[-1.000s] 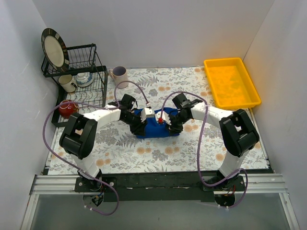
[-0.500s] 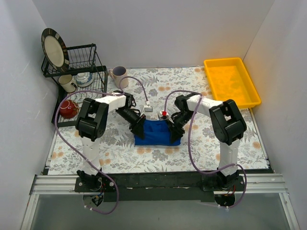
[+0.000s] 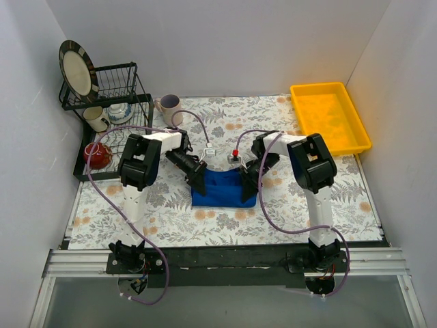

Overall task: Roll the t-shirts
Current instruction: Roll the T-shirt to the center of the board.

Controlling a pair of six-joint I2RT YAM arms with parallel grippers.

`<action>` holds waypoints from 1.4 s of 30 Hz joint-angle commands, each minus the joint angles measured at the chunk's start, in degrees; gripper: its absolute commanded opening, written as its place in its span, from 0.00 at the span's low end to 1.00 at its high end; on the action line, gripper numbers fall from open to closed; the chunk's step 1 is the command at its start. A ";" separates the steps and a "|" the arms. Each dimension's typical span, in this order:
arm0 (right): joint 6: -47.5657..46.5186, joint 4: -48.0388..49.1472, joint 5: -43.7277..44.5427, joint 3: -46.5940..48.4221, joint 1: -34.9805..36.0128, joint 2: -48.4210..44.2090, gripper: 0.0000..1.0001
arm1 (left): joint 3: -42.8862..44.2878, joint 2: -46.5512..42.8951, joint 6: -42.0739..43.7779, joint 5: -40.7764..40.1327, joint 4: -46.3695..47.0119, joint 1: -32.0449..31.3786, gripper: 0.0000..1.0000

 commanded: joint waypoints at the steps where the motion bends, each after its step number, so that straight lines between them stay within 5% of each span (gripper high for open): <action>1: 3.69 -7.66 10.82 3.50 -2.40 6.46 0.12 | -0.54 0.88 3.04 -13.69 -1.44 4.83 0.04; 7: 7.14 -7.84 13.02 11.07 -2.40 12.45 0.11 | -5.20 -3.77 1.98 -16.85 3.13 4.83 0.24; 14: 9.25 -7.66 14.60 12.83 -2.31 14.56 0.10 | -11.88 -23.01 -1.62 -20.89 16.47 3.08 0.50; 24: 9.95 -7.58 14.51 15.99 -1.79 15.18 0.09 | -36.92 -54.12 -1.97 -26.88 40.38 -14.13 0.59; 42: 10.39 -7.66 14.87 18.02 -1.00 15.79 0.09 | -40.45 -44.65 -4.35 -25.29 49.98 -17.58 0.59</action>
